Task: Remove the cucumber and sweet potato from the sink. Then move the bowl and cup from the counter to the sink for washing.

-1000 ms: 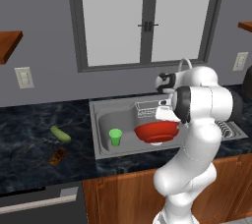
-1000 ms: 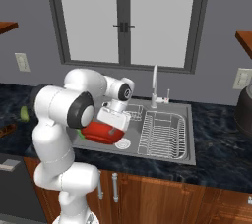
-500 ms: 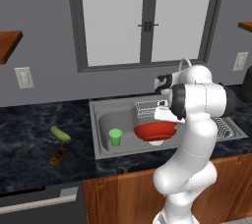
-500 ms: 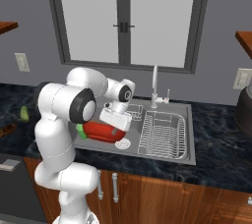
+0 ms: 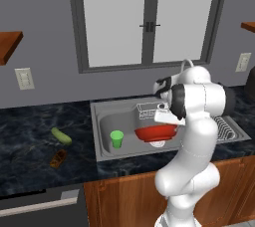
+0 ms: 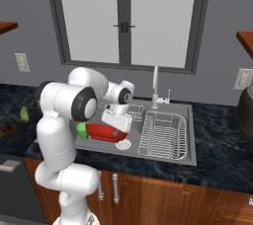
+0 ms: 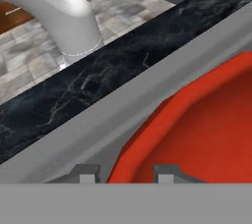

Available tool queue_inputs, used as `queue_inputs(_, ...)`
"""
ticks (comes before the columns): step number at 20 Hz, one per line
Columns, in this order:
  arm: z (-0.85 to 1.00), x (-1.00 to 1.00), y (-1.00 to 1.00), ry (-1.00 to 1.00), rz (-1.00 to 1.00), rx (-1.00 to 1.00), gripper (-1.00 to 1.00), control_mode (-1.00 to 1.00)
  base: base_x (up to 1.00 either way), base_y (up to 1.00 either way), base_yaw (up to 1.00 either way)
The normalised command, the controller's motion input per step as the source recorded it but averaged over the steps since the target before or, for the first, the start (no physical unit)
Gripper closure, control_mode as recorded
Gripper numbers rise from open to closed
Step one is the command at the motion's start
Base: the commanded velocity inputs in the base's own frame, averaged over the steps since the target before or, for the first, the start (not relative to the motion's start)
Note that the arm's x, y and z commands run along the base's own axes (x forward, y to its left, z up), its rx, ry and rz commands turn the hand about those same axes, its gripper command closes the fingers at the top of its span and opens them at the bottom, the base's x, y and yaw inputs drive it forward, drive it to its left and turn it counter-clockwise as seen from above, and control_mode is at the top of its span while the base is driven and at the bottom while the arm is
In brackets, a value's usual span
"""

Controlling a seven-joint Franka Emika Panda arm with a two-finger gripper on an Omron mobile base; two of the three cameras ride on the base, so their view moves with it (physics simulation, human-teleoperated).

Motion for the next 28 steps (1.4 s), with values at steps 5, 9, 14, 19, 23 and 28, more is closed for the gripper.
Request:
queue_inputs(5, -0.19, 0.11, 0.0, -0.07, -0.01, 0.0, 1.0, -1.0, 0.0, 0.0, 0.0)
queue_inputs(9, -0.2, 0.12, 0.0, -0.07, -0.02, 0.0, 1.0, -1.0, 0.0, 0.0, 0.0)
queue_inputs(14, -0.22, 0.15, 0.0, -0.05, -0.02, 0.0, 1.0, -1.0, 0.0, 0.0, 0.0)
queue_inputs(19, -0.21, 0.15, 0.0, -0.04, -0.01, -0.02, 1.0, -1.0, 0.0, 0.0, 0.0)
queue_inputs(23, -0.17, 0.17, 0.0, -0.05, 0.0, -0.06, 1.0, -1.0, 0.0, 0.0, 0.0)
queue_inputs(28, -0.15, 0.1, 0.0, -0.1, 0.0, -0.05, 1.0, -1.0, 0.0, 0.0, 0.0)
